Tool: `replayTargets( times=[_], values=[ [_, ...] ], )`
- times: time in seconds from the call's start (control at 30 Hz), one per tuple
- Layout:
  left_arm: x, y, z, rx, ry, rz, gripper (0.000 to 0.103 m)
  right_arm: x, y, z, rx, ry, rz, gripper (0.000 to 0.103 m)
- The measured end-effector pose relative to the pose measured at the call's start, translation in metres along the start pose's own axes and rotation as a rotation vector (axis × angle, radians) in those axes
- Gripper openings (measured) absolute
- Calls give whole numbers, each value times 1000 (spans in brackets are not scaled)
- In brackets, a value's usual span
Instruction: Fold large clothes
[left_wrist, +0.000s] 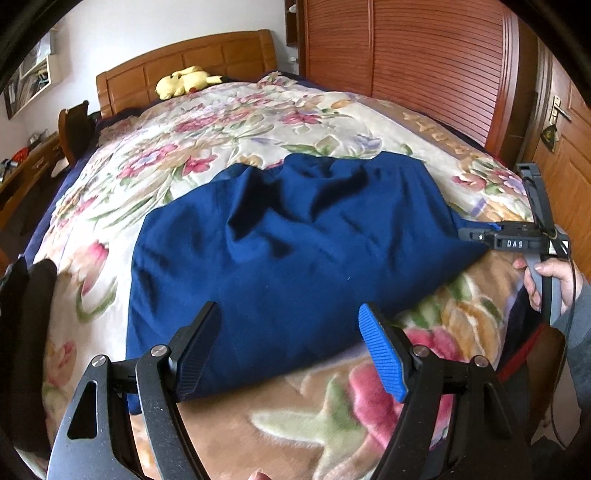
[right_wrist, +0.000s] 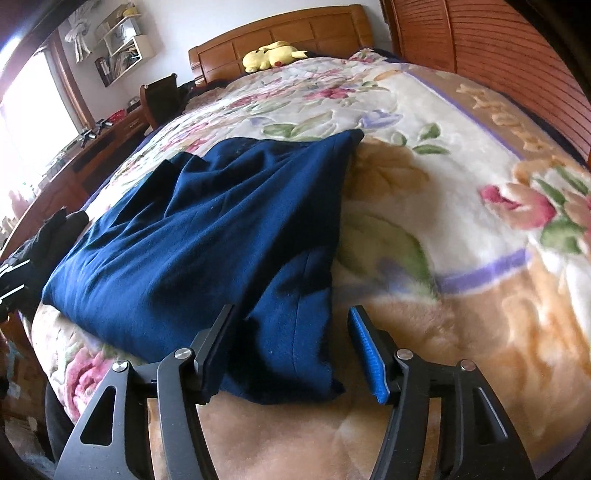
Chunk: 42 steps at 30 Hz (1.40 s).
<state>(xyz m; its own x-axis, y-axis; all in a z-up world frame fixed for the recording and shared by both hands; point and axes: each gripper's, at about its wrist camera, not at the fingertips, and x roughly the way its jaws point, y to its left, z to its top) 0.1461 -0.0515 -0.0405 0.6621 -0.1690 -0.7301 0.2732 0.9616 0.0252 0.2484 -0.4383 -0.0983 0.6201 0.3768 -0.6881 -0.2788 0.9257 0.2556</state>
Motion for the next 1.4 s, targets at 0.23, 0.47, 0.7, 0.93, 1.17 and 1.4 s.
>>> replayTargets(
  times=[0.23,0.47,0.7,0.93,1.17,1.4],
  values=[
    [28,-16,8,-9,12,-14,77,11,1,-2,-28,28,9,62],
    [74,-28,6,-9,85,-14,77,16,-3,-6,-19,12,26,62],
    [84,-25,-2,-19,96,-32,80,16,0,-12,-25,-4,13,62],
    [82,-21,-2,-31,90,-62,80,14,-2,-11,28,6,102,32],
    [60,-5,-3,-76,30,-88,80,-11,1,1,81,-74,139,22],
    [26,32,-7,-126,-32,-87,80,-51,43,35,2,-209,161,19]
  ],
)
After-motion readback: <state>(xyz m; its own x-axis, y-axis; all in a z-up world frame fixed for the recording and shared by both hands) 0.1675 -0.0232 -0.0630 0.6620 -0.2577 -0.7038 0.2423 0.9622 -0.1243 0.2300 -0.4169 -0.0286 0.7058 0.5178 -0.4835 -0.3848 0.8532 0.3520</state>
